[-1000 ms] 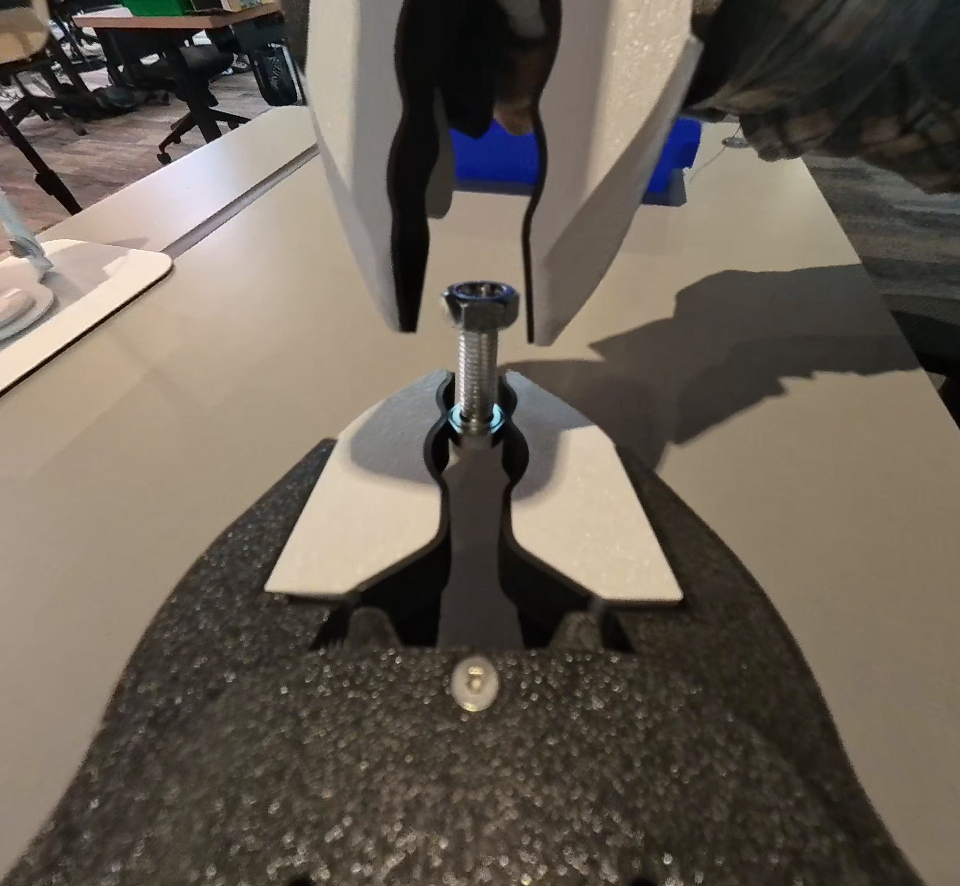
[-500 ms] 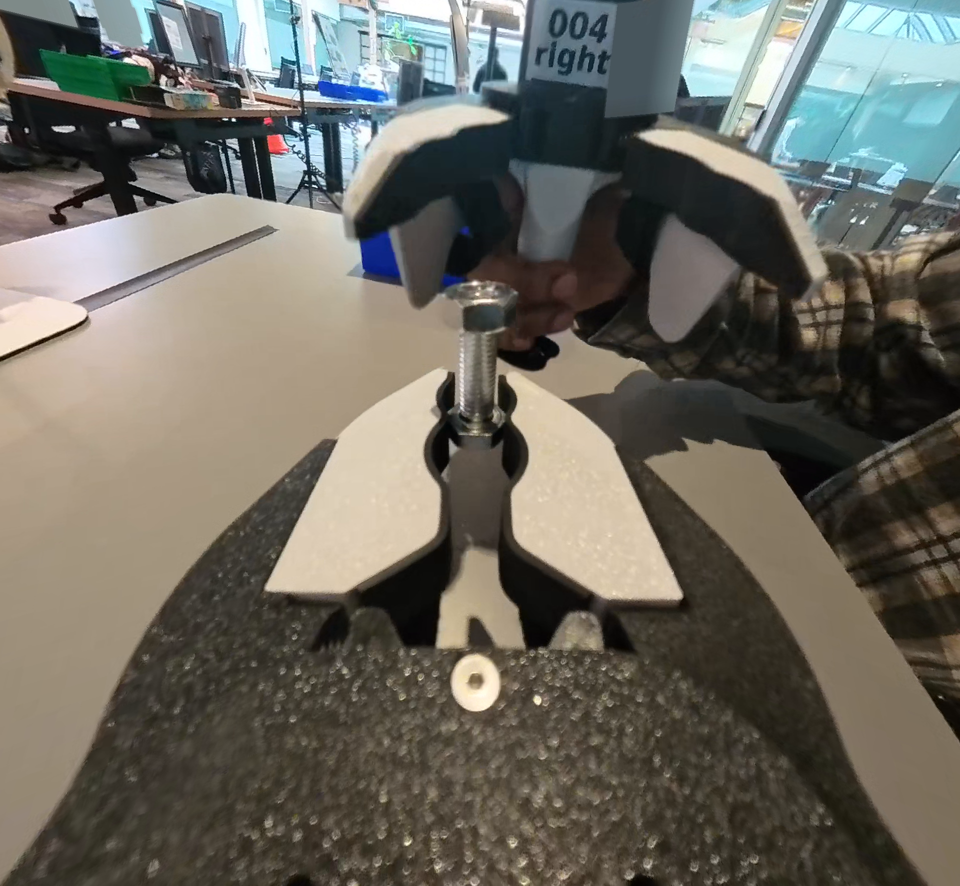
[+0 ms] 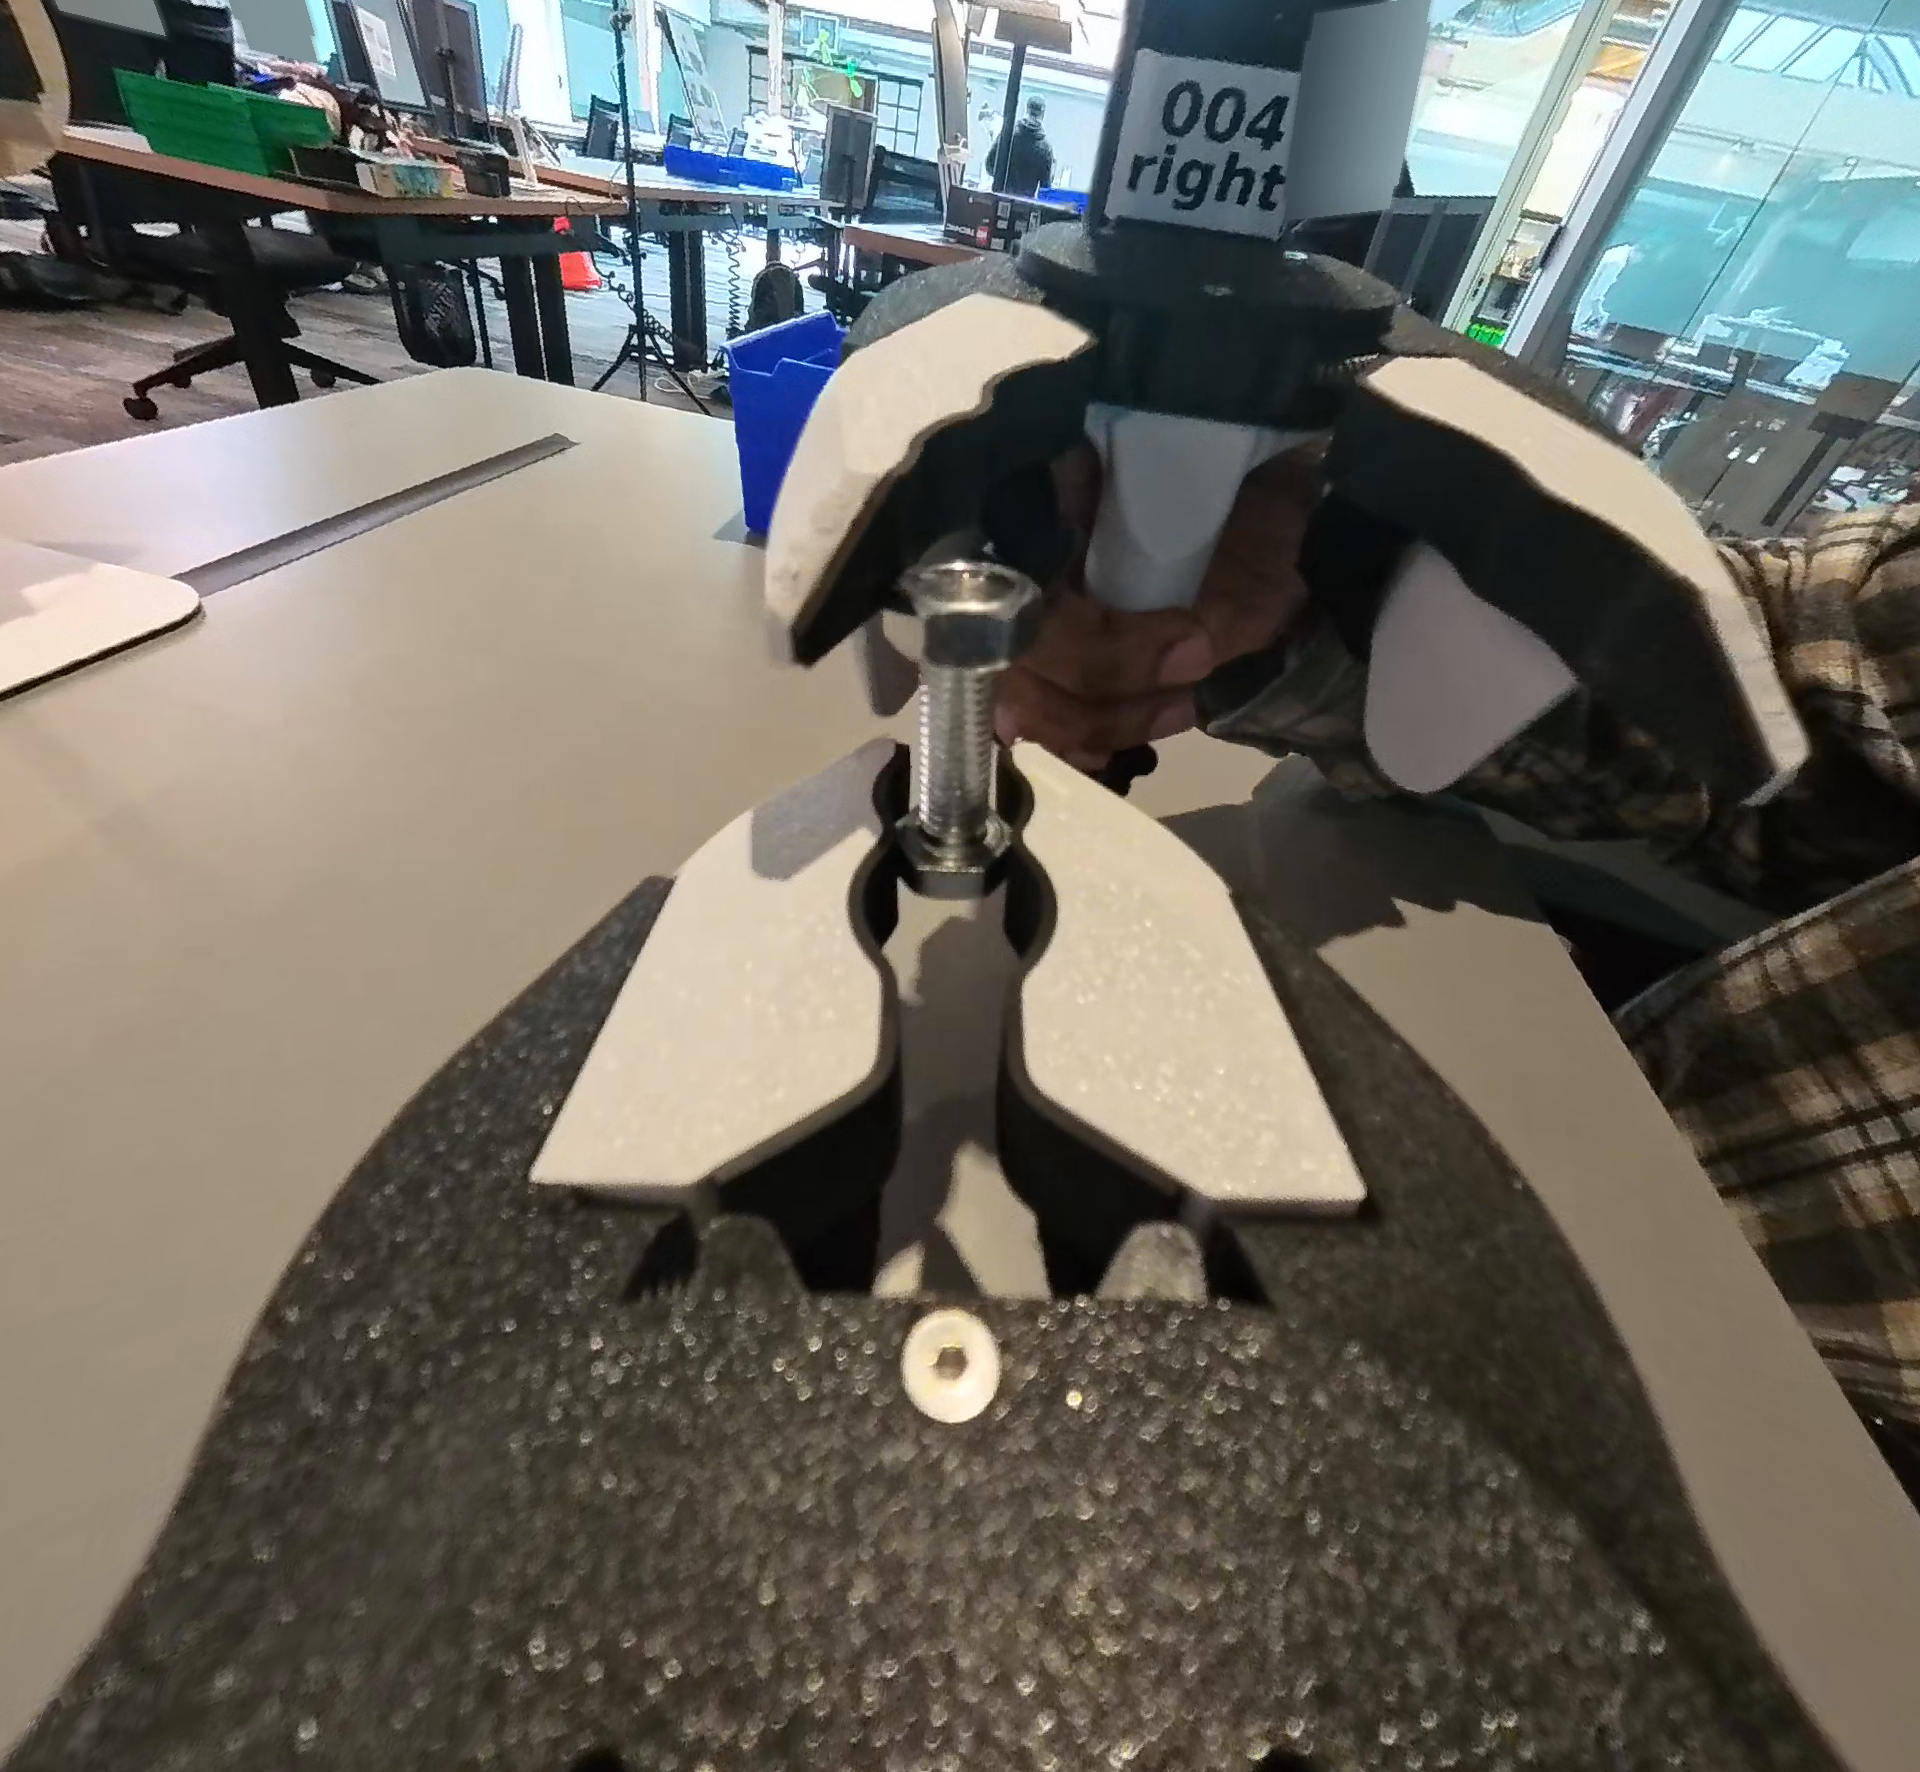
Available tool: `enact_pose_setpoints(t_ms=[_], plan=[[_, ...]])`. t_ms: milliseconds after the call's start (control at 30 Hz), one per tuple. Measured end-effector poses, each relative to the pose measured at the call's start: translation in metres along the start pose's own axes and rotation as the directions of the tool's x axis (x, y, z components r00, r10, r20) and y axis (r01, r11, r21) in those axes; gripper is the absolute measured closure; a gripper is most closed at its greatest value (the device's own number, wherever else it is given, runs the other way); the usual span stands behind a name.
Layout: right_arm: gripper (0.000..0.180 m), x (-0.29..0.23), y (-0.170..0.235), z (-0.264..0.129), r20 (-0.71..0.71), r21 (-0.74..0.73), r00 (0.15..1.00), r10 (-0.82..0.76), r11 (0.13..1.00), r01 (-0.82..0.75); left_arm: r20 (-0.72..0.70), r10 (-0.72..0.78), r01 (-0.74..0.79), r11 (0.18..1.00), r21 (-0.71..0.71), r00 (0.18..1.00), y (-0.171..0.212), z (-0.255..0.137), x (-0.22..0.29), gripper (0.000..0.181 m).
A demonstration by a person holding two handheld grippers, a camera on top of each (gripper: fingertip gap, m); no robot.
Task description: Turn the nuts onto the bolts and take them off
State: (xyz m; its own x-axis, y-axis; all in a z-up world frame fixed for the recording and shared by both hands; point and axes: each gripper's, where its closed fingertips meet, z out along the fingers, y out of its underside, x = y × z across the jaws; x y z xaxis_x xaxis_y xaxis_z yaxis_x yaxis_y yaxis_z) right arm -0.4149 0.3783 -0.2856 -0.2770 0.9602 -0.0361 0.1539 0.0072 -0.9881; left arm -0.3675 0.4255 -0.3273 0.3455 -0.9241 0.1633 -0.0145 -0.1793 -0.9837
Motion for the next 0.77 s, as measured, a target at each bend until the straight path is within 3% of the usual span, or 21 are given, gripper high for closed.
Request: enact_pose_setpoints(t_ms=[767], plan=[[0.073,-0.0036,0.0061,-0.0013,-0.009,-0.009,1.000,0.007,1.000,-0.007,-0.008,-0.015,0.015,1.000,-0.012,1.000,0.0010,0.0007,0.0010,0.166]])
